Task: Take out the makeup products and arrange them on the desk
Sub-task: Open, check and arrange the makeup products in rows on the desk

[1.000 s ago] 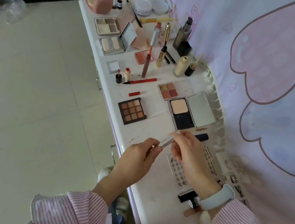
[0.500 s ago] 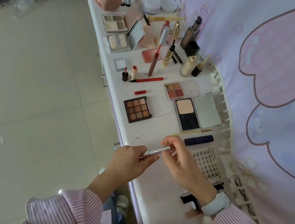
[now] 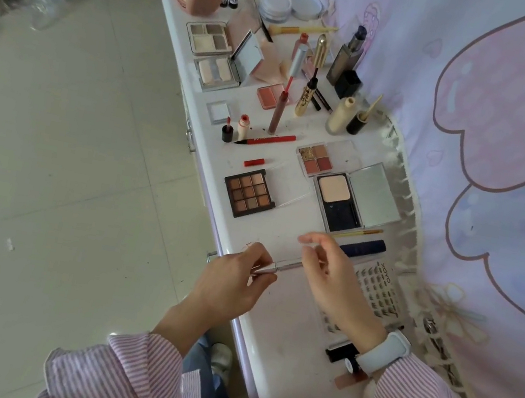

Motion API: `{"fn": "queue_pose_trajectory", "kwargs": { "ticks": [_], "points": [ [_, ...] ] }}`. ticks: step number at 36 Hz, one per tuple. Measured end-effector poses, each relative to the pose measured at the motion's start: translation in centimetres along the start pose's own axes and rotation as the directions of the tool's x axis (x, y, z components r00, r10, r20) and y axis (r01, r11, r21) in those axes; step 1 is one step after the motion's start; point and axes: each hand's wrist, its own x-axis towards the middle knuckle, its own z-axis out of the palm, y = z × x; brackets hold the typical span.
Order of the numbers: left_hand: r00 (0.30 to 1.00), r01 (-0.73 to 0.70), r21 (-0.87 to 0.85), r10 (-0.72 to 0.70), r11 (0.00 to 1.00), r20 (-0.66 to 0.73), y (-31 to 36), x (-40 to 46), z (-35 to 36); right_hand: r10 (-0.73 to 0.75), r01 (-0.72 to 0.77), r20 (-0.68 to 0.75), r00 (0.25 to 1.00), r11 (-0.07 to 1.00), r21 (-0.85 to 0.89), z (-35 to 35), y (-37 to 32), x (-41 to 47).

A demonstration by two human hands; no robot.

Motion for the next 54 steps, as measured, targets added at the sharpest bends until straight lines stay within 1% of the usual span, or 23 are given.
{"fn": "queue_pose_trajectory", "kwargs": {
  "ticks": [2,4,7,12,15,18,23,25,27,29,31,32,34,36,37,39,41,42,43,45,47,50,54],
  "points": [
    [1.0,0.005,-0.005,-0.005,1.0,-0.02,-0.1,0.1,-0.1,0.007,-0.015,0.079,0.997,0.995,0.097,-0.2,0.0,-0.2],
    [0.999,0.003,-0.006,-0.003,1.0,-0.04,-0.3,0.2,-0.1,0.05,-0.061,0.136,0.989,0.995,0.078,-0.3,0.0,-0.1],
    [0.998,-0.017,0.005,0.017,1.0,-0.055,-0.4,0.3,-0.3,0.049,-0.045,0.113,0.992,0.998,-0.038,-0.2,-0.1,0.3],
    [0.998,-0.012,0.015,0.013,1.0,-0.066,-1.1,0.3,-1.0,-0.052,0.057,0.113,0.992,0.997,-0.042,-1.8,-0.4,0.4],
    [0.996,0.011,0.01,-0.01,1.0,-0.093,-2.0,0.3,-1.6,-0.048,0.055,0.103,0.993,0.997,-0.062,-3.5,0.1,0.8],
    [0.994,-0.013,-0.037,0.009,0.999,-0.108,-2.4,0.4,-2.0,-0.019,0.028,0.109,0.994,0.997,-0.077,-4.1,0.5,0.9],
    [0.995,-0.028,-0.06,0.022,0.998,-0.098,-2.9,0.8,-2.2,-0.066,0.069,0.053,0.996,0.996,-0.056,-4.5,0.6,1.0],
    [0.986,0.027,-0.086,-0.041,0.996,-0.16,-3.6,0.7,-2.9,-0.056,0.057,-0.036,0.998,0.998,0.011,-5.7,0.7,1.3],
    [0.943,0.11,-0.183,-0.161,0.977,-0.292,-4.3,0.5,-3.8,-0.014,0.034,-0.164,0.986,0.992,0.123,-7.1,1.0,1.4],
    [0.865,0.151,-0.344,-0.292,0.927,-0.409,-4.5,0.2,-4.4,0.082,0.011,-0.238,0.968,0.931,0.365,-8.1,1.3,1.3],
    [0.81,0.131,-0.506,-0.386,0.853,-0.442,-4.3,0.1,-4.3,0.202,-0.026,-0.19,0.961,0.746,0.665,-7.9,1.5,1.1],
    [0.801,0.114,-0.56,-0.409,0.821,-0.438,-4.1,0.1,-4.0,0.245,-0.06,-0.135,0.96,0.65,0.758,-7.4,1.5,1.1],
    [0.799,0.085,-0.622,-0.426,0.778,-0.423,-3.8,0.3,-3.3,0.279,-0.134,-0.021,0.96,0.524,0.841,-5.9,1.4,0.9],
    [0.798,0.059,-0.678,-0.442,0.733,-0.409,-3.1,0.5,-2.7,0.271,-0.202,0.079,0.959,0.468,0.86,-4.3,1.3,0.6],
    [0.796,0.051,-0.707,-0.456,0.705,-0.398,-2.7,0.6,-2.4,0.262,-0.23,0.113,0.959,0.473,0.85,-3.5,1.3,0.5],
    [0.799,0.046,-0.745,-0.473,0.665,-0.372,-1.8,0.9,-1.8,0.236,-0.252,0.144,0.961,0.531,0.809,-2.2,1.1,0.4],
    [0.8,0.052,-0.756,-0.48,0.652,-0.359,-1.3,1.2,-1.2,0.217,-0.234,0.129,0.968,0.579,0.781,-0.9,0.9,0.5],
    [0.798,0.057,-0.744,-0.478,0.665,-0.367,-1.2,1.4,-0.9,0.212,-0.21,0.094,0.973,0.633,0.745,-0.4,0.8,0.6],
    [0.797,0.064,-0.722,-0.47,0.689,-0.378,-1.1,1.5,-0.6,0.204,-0.179,0.042,0.978,0.718,0.673,0.0,0.6,0.8],
    [0.802,0.076,-0.665,-0.442,0.743,-0.402,-1.0,1.9,-0.1,0.157,-0.103,-0.084,0.984,0.885,0.453,1.0,0.7,1.4],
    [0.81,0.079,-0.616,-0.411,0.784,-0.419,-1.0,2.3,0.4,0.033,0.012,-0.197,0.98,0.975,0.221,1.8,1.0,2.3],
    [0.827,0.06,-0.544,-0.347,0.837,-0.442,-1.0,2.9,1.0,-0.15,0.151,-0.232,0.961,0.988,-0.016,3.0,1.9,3.4],
    [0.811,0.024,-0.405,-0.255,0.914,-0.526,-1.0,3.6,1.7,-0.278,0.215,-0.233,0.932,0.94,-0.263,4.0,3.0,4.5]
  ]
}}
